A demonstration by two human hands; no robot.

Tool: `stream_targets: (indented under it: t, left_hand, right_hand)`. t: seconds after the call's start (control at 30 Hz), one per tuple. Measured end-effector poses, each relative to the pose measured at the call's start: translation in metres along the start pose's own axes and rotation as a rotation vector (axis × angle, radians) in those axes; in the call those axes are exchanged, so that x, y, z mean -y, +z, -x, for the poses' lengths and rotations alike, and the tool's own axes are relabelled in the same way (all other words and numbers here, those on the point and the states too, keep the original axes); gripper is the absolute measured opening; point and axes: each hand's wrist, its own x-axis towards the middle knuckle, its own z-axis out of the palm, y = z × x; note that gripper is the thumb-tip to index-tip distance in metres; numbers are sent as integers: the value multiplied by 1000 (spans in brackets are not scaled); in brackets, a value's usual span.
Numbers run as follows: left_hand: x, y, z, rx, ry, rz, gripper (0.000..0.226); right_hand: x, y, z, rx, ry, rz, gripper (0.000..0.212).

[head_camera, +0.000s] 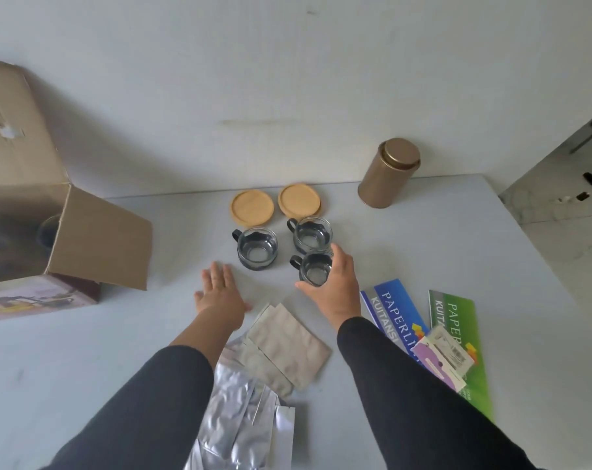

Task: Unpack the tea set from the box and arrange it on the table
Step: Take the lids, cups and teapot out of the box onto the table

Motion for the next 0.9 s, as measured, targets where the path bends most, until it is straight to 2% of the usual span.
stream_targets:
  t: [0.27, 0.4, 0.6, 0.77, 0.9]
  left_hand:
    - [0, 1, 1, -8, -7, 15, 86]
    - [8, -4, 5, -29, 30, 6, 91]
    - [28, -56, 18, -241, 76, -26, 75]
    - [62, -113, 33, -436, 74, -23, 70]
    - [119, -146, 46, -518, 15, -12, 66]
  right_hand:
    - [-6, -2, 1, 15, -22, 45, 103]
    - [-1, -12, 0, 24, -62, 167, 104]
    - [39, -37, -21, -165, -196, 134, 73]
    - [107, -29, -28, -166, -334, 36, 56]
    - [175, -4, -20, -137, -464, 3, 49]
